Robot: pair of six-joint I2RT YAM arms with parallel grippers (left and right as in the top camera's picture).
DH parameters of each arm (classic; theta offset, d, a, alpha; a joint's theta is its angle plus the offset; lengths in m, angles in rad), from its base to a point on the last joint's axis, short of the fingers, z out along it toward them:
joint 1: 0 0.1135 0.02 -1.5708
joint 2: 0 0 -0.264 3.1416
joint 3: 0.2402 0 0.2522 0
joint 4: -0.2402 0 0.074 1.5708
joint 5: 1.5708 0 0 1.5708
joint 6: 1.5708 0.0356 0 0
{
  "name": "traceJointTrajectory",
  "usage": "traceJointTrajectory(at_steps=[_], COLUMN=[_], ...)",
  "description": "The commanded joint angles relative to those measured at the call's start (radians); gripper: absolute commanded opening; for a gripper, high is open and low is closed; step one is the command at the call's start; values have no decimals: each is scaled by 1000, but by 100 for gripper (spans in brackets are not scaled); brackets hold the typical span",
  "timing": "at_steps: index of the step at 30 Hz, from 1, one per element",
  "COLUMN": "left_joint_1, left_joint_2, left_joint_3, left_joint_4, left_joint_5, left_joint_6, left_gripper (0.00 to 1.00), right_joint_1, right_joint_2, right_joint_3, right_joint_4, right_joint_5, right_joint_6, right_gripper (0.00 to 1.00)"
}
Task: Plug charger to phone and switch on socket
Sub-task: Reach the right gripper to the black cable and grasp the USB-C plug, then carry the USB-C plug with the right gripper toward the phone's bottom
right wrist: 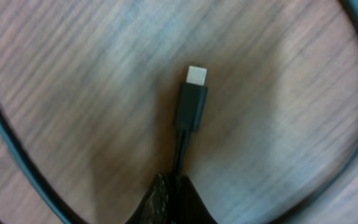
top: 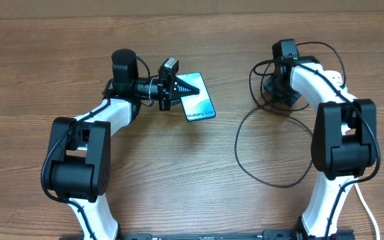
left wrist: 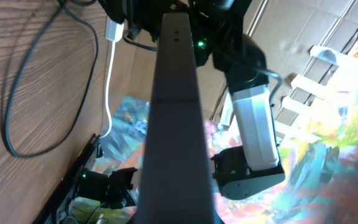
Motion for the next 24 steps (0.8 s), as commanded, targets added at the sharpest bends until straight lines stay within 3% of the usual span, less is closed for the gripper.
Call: traceJointTrajectory(at_steps=[1,5,15,20,24], left_joint_1=[3,11,35,36,36], left_joint_2=[-3,-3,-3,-3,-3], left_joint_3=[19,19,33,50,50], left_joint_4=[5,14,61,61,61], left_joint_5=[62,62,62,61,61], left_joint_6=[77,109,142,143,187], left_gripper=[4,4,4,4,4], right_joint_1=[-10,3,68,141,281], right_joint_2=[-79,-263,-647,-858,-1020], right_joint_3=[92,95,66,-190,-487], right_joint_4=[-43,-109,-525,-476,-276], right_joint_5=[-101,-373,-664,-754,-756], right_joint_6=[-148,-340,-751,-816,-687], right_gripper=[4,4,4,4,4])
